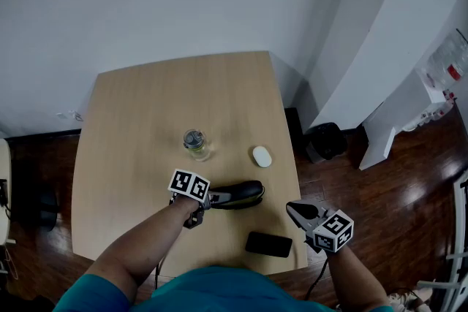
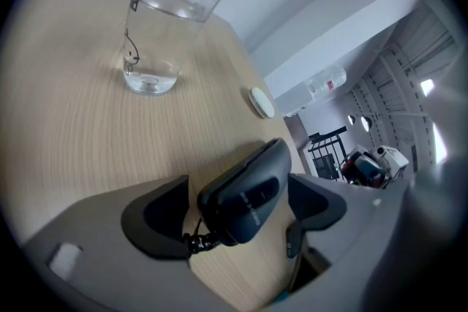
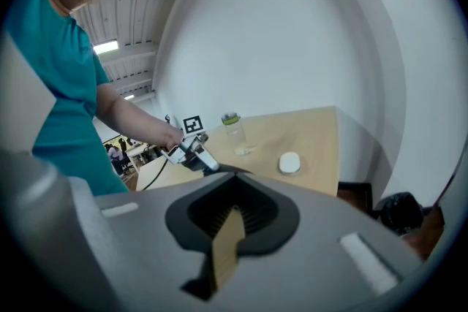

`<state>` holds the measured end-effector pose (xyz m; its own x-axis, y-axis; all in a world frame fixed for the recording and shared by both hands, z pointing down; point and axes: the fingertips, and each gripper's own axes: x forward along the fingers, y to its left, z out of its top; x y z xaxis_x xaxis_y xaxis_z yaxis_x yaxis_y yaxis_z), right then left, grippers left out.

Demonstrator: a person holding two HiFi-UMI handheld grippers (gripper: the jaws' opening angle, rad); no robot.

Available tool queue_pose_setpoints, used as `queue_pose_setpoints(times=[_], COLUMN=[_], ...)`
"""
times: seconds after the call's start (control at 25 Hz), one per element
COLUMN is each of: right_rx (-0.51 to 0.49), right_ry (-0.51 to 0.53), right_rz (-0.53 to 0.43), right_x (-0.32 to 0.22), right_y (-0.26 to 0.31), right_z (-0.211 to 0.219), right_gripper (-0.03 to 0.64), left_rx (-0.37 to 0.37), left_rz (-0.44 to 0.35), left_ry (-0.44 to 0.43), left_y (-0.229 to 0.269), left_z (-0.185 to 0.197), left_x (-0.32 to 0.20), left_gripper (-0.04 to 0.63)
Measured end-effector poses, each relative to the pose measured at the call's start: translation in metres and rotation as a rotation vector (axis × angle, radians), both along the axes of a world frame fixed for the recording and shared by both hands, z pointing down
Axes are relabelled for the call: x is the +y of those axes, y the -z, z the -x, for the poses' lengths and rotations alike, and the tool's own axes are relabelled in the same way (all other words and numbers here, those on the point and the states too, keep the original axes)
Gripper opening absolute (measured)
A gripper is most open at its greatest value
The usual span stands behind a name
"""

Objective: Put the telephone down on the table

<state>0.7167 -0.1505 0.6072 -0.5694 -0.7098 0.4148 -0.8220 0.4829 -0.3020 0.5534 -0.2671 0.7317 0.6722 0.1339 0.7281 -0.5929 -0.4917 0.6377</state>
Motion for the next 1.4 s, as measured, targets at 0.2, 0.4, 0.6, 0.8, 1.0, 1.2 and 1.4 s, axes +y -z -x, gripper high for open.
queue_pose_setpoints(times=[0.2, 0.4, 0.6, 0.8, 1.0, 1.2, 1.4], right_rx=[-0.001, 0.0, -0.011, -0.035, -0.037, -0.012, 0.006], right_ry=[0.008, 0.026, 0.041, 0.035, 0.048, 0.021, -0.061], right_rz=[-0.011, -0.024, -0.042, -0.056, -0.056, -0.052, -0.07], right_x=[-0.003, -0.005, -0.009, -0.014, -0.019, -0.027, -0.039], right_y=[0.005, 0.013, 0.021, 0.029, 0.035, 0.035, 0.042], right_z=[0.004, 0.011, 0.019, 0.037, 0.084, 0.149, 0.227], right_gripper=[0.003, 0.003, 0.003, 0.003, 0.003, 0.003, 0.003], left_rx=[0.022, 0.099, 0.272, 0.316, 0.339, 0.417, 0.459], left_rz=[-0.146, -0.349, -0.509, -0.719, -0.822, -0.866, -0.905], left_ry=[-0.008, 0.021, 0.112, 0.13, 0.14, 0.161, 0.13], left_y=[0.013, 0.045, 0.089, 0.128, 0.154, 0.176, 0.199], left_z=[0.011, 0.03, 0.052, 0.097, 0.155, 0.231, 0.326], left_x=[-0.006, -0.014, -0.008, 0.004, 0.011, 0.017, 0.019], left_gripper=[0.426, 0.259, 0.101, 0.006, 0.005, 0.005, 0.005])
